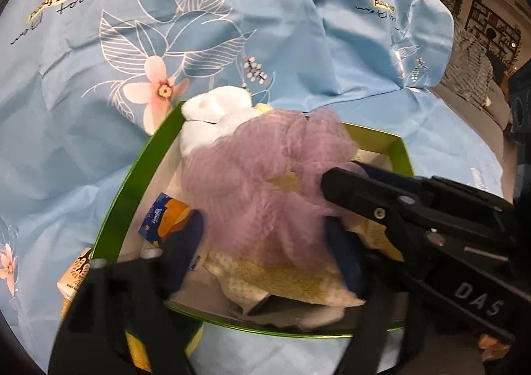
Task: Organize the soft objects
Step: 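Lower the purple mesh puff into the green box and open the left gripper, then move the right gripper to the cookie-face plush beside the sponge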
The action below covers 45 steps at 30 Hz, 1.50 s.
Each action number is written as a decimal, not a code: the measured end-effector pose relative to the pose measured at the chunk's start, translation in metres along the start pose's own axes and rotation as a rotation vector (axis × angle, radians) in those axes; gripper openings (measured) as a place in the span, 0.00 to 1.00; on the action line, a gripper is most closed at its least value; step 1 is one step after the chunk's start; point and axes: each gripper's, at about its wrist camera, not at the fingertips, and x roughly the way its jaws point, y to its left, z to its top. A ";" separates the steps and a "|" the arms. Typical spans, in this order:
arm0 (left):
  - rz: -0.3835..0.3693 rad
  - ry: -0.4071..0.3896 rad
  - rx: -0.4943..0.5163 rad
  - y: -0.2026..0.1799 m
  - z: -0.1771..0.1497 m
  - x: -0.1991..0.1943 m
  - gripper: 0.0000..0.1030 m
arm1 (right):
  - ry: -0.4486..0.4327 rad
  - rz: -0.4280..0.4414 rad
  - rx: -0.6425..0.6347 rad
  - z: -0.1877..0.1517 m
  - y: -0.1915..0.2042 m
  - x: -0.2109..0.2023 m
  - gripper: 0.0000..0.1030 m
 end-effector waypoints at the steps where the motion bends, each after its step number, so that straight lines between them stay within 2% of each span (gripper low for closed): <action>1: 0.003 0.002 -0.001 0.001 -0.001 0.000 0.76 | -0.002 -0.003 0.008 -0.001 -0.002 -0.001 0.31; 2: 0.006 0.006 -0.005 0.002 -0.002 0.000 0.76 | -0.006 -0.004 0.017 -0.001 -0.004 -0.003 0.40; 3: 0.009 0.009 -0.011 0.004 -0.003 -0.001 0.75 | -0.014 -0.002 0.024 -0.002 -0.007 -0.006 0.41; 8: 0.009 0.012 -0.022 0.006 -0.005 -0.007 0.79 | -0.048 -0.009 0.048 -0.003 -0.013 -0.024 0.42; 10: 0.009 0.015 -0.023 0.005 -0.008 -0.011 0.85 | -0.058 -0.010 0.055 -0.003 -0.013 -0.030 0.44; 12: 0.012 0.018 -0.030 0.004 -0.010 -0.016 0.92 | -0.069 -0.012 0.059 -0.006 -0.013 -0.038 0.51; 14: 0.015 0.013 -0.025 0.002 -0.012 -0.020 0.93 | -0.076 -0.016 0.058 -0.009 -0.012 -0.046 0.55; 16: 0.026 0.011 -0.018 0.000 -0.015 -0.026 0.98 | -0.077 -0.031 0.048 -0.013 -0.010 -0.052 0.57; 23: 0.036 -0.025 -0.028 -0.002 -0.028 -0.055 0.99 | -0.129 -0.118 0.039 -0.028 -0.005 -0.081 0.70; 31: 0.047 -0.082 -0.037 -0.005 -0.045 -0.090 0.99 | -0.124 -0.147 -0.025 -0.046 0.018 -0.103 0.71; 45: 0.089 -0.162 -0.068 0.013 -0.074 -0.142 0.99 | -0.134 -0.091 -0.093 -0.066 0.061 -0.126 0.72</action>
